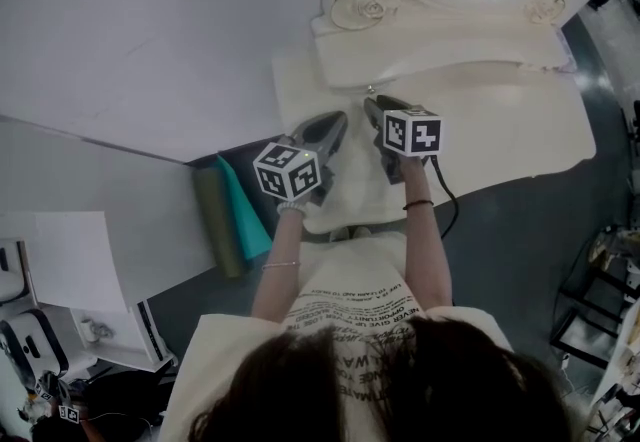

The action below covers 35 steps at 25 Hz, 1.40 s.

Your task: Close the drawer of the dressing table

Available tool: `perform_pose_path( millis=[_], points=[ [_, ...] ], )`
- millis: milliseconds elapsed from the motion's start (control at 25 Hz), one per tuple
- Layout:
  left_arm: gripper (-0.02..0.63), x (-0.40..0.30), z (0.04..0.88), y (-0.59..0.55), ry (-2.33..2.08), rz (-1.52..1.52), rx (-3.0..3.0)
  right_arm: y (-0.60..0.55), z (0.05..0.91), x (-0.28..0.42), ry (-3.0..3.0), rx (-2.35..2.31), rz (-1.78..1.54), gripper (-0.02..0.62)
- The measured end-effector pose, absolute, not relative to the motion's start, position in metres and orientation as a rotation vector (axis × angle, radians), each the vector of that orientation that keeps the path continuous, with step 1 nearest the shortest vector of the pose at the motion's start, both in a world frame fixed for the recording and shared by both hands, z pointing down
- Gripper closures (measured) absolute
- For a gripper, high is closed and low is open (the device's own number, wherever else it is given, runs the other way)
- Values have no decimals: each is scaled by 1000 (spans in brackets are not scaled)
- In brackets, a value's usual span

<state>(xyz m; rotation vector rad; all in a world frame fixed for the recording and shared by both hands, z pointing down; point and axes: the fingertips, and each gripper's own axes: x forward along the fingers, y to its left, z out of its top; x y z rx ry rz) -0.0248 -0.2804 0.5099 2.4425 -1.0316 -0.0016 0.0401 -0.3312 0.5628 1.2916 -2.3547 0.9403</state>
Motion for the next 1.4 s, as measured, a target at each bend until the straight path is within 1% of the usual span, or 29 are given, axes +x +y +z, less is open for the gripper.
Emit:
perform_pose_path(
  millis=[40,160,280,520,880,1400],
  points=[
    [607,-24,509,-279,-1027,-2,2447,-329,561,40,-2363,1278,930,492],
    [606,-21,506,-273,-1017,1,2457,-323,553,37,-2408,1224,904,499],
    [607,-19,505,-269,-1007,7,2467,-317,542,38,-2440,1191,860,526],
    [606,-15,498,-262,-980,25,2497,-293,533,38,-2502,1144,820,545],
    [607,-10,492,-246,-944,31,2532,-275,512,34,-2571,1130,752,589],
    [606,0,473,-234,-908,27,2608,-256,487,29,-2654,1107,655,592]
  ],
)
